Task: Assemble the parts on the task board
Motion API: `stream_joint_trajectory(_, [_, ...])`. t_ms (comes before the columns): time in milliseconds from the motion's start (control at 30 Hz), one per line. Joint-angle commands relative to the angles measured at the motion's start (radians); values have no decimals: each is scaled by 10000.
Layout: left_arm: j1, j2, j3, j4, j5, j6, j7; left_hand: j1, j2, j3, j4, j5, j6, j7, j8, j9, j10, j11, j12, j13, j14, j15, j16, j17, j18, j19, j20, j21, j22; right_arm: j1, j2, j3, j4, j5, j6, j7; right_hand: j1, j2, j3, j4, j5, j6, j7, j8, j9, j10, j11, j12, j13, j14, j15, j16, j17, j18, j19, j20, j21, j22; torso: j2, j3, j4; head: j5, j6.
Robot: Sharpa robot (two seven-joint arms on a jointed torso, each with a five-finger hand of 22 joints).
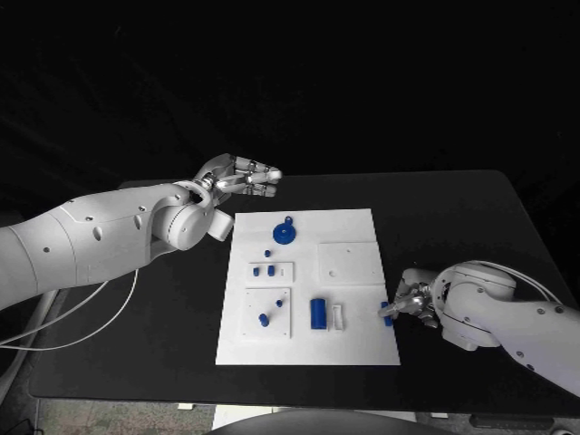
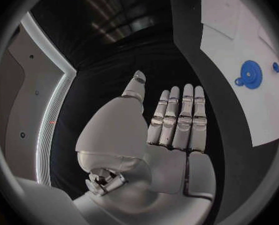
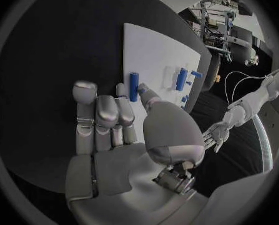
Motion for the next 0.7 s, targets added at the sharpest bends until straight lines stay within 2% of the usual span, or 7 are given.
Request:
stream_joint_trajectory(33, [-2,6,3,14,-1,143,44,-46,83,-16,6,-3,-4,11,-25,12,7,21,21,14,41,20,-35,-3,-136,50,8,47,-15,-142,76,-114,-123,-158,210,-273,54,276,209,-417,370,73,-45,-68,-182,-60,-55,-25,51,-6,35,-51,-6,71,512,18,-29,4,-3,8,-8,10,6])
stream_joint_trajectory(67, [-2,6,3,13,-1,144,42,-46,83,-16,6,-3,-4,11,-25,12,7,21,21,14,41,20,-35,-3,-136,50,8,47,-15,-145,90,-116,-138,-167,187,-271,161,378,341,-586,415,131,-68,-59,-174,-62,-77,-29,49,-4,26,-51,-7,65,513,13,-26,6,-3,5,-13,10,8])
stream_joint_trajectory(200, [-2,9,2,11,-1,151,36,-46,83,-16,6,-3,-4,11,-25,12,7,21,21,14,41,20,-35,-3,-136,50,8,47,-15,-158,145,-121,-198,-189,161,-262,82,503,684,-1236,790,303,-128,-62,-105,-58,-117,-47,39,-2,4,-62,-15,23,511,-16,-14,13,-1,6,-9,7,2])
stream_joint_trajectory(333, [-2,7,1,10,-1,151,29,-46,83,-16,6,-3,-4,11,-25,12,7,21,21,14,41,20,-35,-3,-136,50,8,47,-15,-177,181,-128,-249,-198,146,-253,22,609,766,-1654,890,400,-156,-62,-30,-56,-136,-54,37,-2,-4,-66,-17,0,511,-27,-5,22,-1,6,-9,7,2])
stream_joint_trajectory(500, [-2,-4,0,10,-1,147,21,-46,83,-16,6,-3,-4,11,-25,12,7,21,21,14,41,20,-35,-3,-136,50,8,47,-15,-195,174,-134,-272,-203,-27,-257,74,718,837,-1849,1098,486,-179,-63,21,-52,-153,-81,17,1,-7,-81,-32,-14,511,-31,-9,25,-5,4,-10,7,16])
stream_joint_trajectory(667, [-2,-15,-1,15,-1,152,12,-46,83,-16,6,-3,-4,11,-25,12,7,21,21,14,41,20,-35,-3,-136,50,8,47,-15,-203,107,-135,-212,-191,-476,-219,24,770,910,-1940,1229,591,-218,-61,80,-21,-180,-79,7,5,-19,-87,-44,-30,518,-41,28,41,-2,7,-10,12,23])
stream_joint_trajectory(700, [-2,-19,-1,16,-1,154,9,-46,83,-16,6,-3,-4,11,-25,12,7,21,21,14,41,20,-35,-3,-136,50,8,47,-15,-203,65,-134,-162,-155,-621,-201,-29,752,913,-1940,1367,637,-236,-56,100,-8,-194,-81,2,6,-26,-92,-52,-33,521,-47,33,42,-2,7,-10,12,23])
